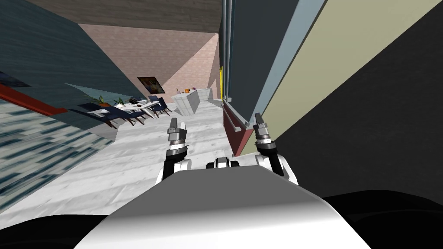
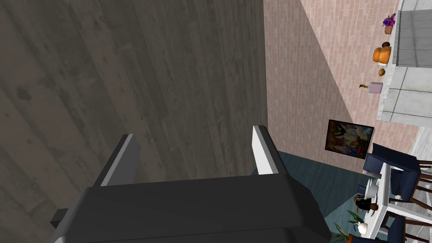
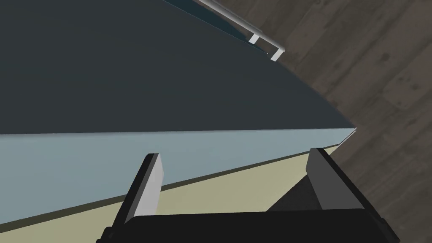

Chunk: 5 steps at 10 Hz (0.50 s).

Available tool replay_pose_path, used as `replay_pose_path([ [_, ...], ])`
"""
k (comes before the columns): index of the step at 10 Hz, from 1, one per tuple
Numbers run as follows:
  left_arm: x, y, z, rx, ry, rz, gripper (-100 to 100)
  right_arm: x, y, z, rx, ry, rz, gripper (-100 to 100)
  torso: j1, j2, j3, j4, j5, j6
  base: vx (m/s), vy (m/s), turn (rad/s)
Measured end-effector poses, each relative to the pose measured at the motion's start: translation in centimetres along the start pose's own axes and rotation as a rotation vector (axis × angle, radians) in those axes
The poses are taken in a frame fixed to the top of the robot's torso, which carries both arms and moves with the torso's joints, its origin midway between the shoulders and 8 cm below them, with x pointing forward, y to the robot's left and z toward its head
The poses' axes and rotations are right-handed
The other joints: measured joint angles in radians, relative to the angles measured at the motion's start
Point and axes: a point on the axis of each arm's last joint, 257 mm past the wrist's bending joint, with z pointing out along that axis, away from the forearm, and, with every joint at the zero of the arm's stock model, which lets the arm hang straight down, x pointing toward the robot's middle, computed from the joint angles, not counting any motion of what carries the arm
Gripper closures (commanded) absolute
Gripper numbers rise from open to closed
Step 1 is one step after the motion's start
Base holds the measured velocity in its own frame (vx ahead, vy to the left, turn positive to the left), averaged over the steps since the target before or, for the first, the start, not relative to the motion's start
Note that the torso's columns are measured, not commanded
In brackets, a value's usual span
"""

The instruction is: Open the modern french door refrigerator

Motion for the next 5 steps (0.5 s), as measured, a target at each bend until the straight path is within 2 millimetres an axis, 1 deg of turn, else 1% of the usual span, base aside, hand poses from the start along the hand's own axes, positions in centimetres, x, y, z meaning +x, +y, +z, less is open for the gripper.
replay_pose_path([
  [2, 0.0, 0.0, 0.0, 0.0, 0.0, 0.0, 0, 0.41, -0.11, 0.02, 0.0, 0.029, -0.093, -100, -0.001, 0.002, 0.001, 0.001, 0.0, 0.0, 0.106, 0.062, -0.025],
  [5, 0.0, 0.0, 0.0, 0.0, 0.0, 0.0, 0, 0.82, -0.46, -0.11, 0.002, 0.069, -0.257, -100, 0.0, 0.001, 0.001, 0.0, 0.0, 0.0, 0.084, 0.051, -0.015],
])
